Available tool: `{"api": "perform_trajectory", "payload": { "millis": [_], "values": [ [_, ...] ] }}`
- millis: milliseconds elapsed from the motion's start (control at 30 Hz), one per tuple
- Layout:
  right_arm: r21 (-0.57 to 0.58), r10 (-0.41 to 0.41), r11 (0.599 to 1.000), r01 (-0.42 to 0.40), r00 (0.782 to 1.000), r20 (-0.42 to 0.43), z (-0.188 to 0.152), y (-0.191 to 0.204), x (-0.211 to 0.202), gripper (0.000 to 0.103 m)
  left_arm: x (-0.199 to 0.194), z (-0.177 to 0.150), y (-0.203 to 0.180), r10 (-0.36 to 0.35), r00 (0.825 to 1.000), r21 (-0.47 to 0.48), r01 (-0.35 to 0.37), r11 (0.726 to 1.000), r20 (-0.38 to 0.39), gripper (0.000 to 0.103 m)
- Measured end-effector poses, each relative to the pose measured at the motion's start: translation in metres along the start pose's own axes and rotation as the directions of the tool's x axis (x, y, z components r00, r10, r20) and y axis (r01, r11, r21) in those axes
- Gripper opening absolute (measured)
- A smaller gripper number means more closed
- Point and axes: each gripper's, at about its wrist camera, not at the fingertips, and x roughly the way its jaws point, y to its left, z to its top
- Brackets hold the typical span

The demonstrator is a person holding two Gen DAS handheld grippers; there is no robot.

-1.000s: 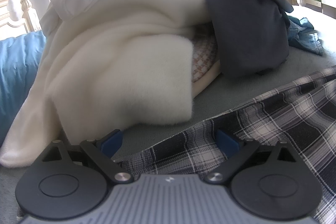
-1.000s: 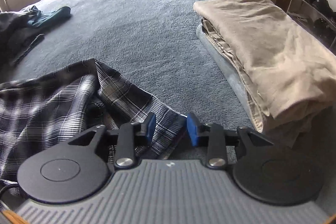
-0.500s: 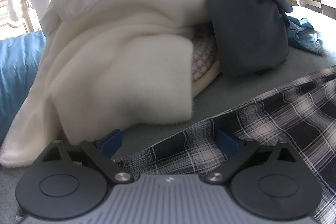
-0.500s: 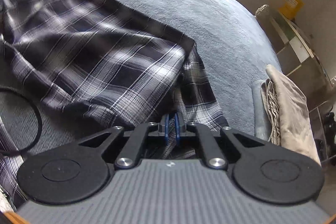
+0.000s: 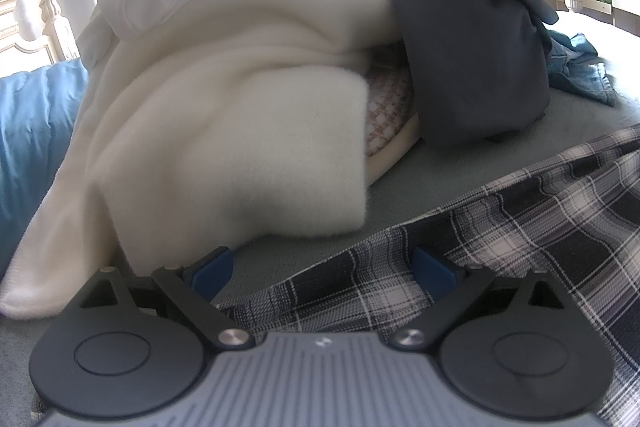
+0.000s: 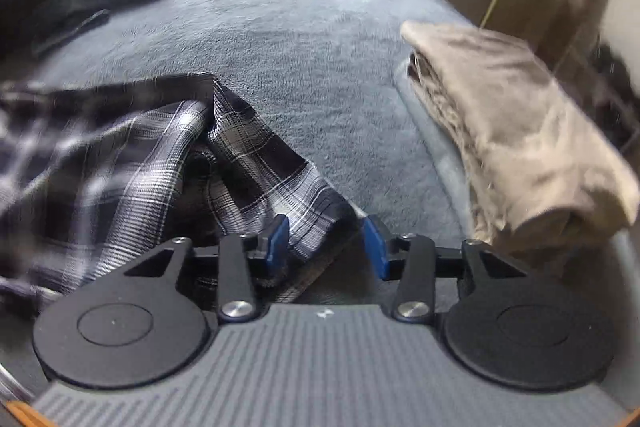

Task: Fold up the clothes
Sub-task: 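Pull the shirt hem with the right gripper, release, and grasp it again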

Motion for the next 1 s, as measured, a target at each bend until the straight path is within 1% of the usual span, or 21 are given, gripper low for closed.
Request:
{"api": "perform_trajectory", "payload": {
  "millis": [33,67,133,200,300,400,500,533,567,600,833,867,1000],
  "values": [
    [0.045,0.019,0.999,-0.018,1.000,-0.021,-0.002,-0.002,0.002,0.038,0.000,0.000,0.000,0.000,1.000,0.000,0.000,1.000,0.000,0.098],
    [0.088,0.043,0.995,-0.040,0.998,-0.040,-0.003,-0.004,0.005,0.025,0.000,0.000,0.000,0.000,1.000,-0.001,0.000,1.000,-0.001,0.098],
    [0.147,0.078,0.987,-0.071,0.996,-0.040,-0.005,-0.006,0.006,0.002,0.001,0.000,0.001,0.000,1.000,-0.003,0.000,1.000,-0.001,0.098],
    [0.217,0.113,0.970,-0.109,0.994,-0.008,-0.004,-0.011,0.004,0.001,0.001,0.000,0.001,0.001,1.000,-0.003,-0.001,1.000,-0.001,0.098],
    [0.350,0.153,0.922,-0.164,0.986,0.059,0.003,-0.025,0.000,0.000,0.000,-0.001,0.000,0.004,1.000,0.000,-0.004,1.000,0.001,0.098],
    [0.491,0.189,0.839,-0.234,0.972,0.140,0.009,-0.044,-0.004,0.000,0.000,-0.001,-0.001,0.005,1.000,0.000,-0.005,1.000,0.002,0.098],
    [0.612,0.204,0.732,-0.299,0.954,0.221,0.014,-0.063,-0.003,0.000,0.000,-0.001,-0.001,0.004,1.000,-0.002,-0.004,1.000,0.002,0.099],
    [0.638,0.202,0.703,-0.315,0.948,0.246,0.017,-0.068,-0.003,0.000,0.000,-0.001,-0.001,0.003,1.000,-0.002,-0.003,1.000,0.002,0.099],
    [0.652,0.196,0.683,-0.330,0.942,0.272,0.019,-0.072,-0.002,0.000,0.000,-0.001,-0.001,0.002,1.000,-0.002,-0.002,1.000,0.002,0.099],
    [0.658,0.185,0.674,-0.335,0.939,0.288,0.023,-0.075,-0.002,0.000,0.000,-0.001,-0.001,0.002,1.000,-0.003,-0.002,1.000,0.003,0.099],
    [0.660,0.082,0.692,-0.291,0.941,0.329,0.047,-0.089,-0.003,0.000,0.001,-0.001,0.000,0.000,1.000,-0.005,0.000,1.000,0.003,0.099],
    [0.656,0.068,0.700,-0.281,0.941,0.331,0.050,-0.090,-0.004,0.000,0.001,-0.001,0.000,0.001,1.000,-0.005,-0.001,1.000,0.003,0.099],
    [0.591,0.011,0.779,-0.209,0.947,0.321,0.064,-0.093,-0.001,0.000,0.001,-0.002,0.000,0.002,1.000,-0.006,-0.002,1.000,0.004,0.099]
  ]
}}
